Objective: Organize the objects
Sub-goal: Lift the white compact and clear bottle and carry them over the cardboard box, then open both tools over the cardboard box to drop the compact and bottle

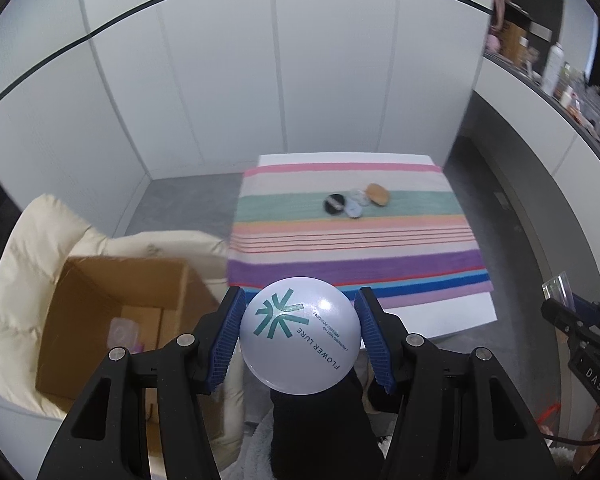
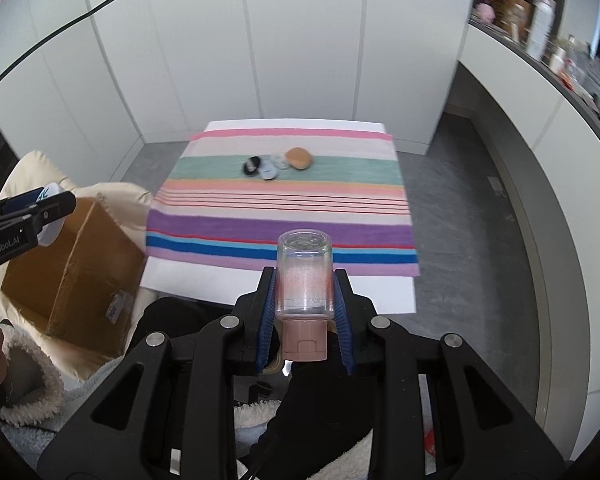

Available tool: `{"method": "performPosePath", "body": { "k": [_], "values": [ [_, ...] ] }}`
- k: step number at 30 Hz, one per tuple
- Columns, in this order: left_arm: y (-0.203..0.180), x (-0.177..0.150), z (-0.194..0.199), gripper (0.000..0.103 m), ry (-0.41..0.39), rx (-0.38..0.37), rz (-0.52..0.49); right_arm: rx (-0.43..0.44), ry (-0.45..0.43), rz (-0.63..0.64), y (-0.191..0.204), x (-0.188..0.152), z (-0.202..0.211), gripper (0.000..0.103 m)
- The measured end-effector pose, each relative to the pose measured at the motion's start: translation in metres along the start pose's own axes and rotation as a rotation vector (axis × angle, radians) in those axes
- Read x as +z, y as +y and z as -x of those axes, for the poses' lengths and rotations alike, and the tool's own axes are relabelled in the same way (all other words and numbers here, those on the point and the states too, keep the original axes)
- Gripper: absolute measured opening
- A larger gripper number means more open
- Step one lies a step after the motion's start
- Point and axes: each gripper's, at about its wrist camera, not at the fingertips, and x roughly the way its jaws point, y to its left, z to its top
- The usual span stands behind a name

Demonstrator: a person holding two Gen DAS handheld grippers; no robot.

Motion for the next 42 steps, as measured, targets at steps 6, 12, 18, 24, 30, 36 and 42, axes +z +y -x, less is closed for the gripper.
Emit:
{"method": "performPosePath", "body": {
  "k": [6, 12, 18, 24, 30, 36, 42],
  "values": [
    [0.053, -0.021, 0.003, 0.058, 0.027, 0.065, 0.095, 0.077, 0.003, 0.095, 0.05, 0.004, -0.009, 0.028],
    [0.12, -0.057, 0.015, 0.058, 0.054, 0.167, 0.23, 0.176, 0.007, 0.218, 0.116, 0.007, -0.015, 0.028],
    [0.179, -0.098, 0.032, 0.058, 0.078, 0.253, 0.35, 0.273, 0.018, 0.369, 0.194, 0.005, -0.02, 0.028],
    [0.235, -0.141, 0.05, 0.058, 0.08, 0.318, 0.46, 0.379, 0.04, 0.519, 0.282, -0.011, -0.024, 0.028],
    [0.265, -0.157, 0.045, 0.058, 0.107, 0.309, 0.527, 0.428, 0.07, 0.637, 0.344, -0.032, -0.025, 0.028],
    [0.266, -0.147, 0.03, 0.058, 0.108, 0.271, 0.493, 0.431, 0.087, 0.674, 0.372, -0.038, -0.033, 0.028],
    [0.276, -0.128, -0.003, 0.058, 0.091, 0.267, 0.455, 0.42, 0.087, 0.682, 0.39, -0.027, -0.061, 0.028]
  ]
}}
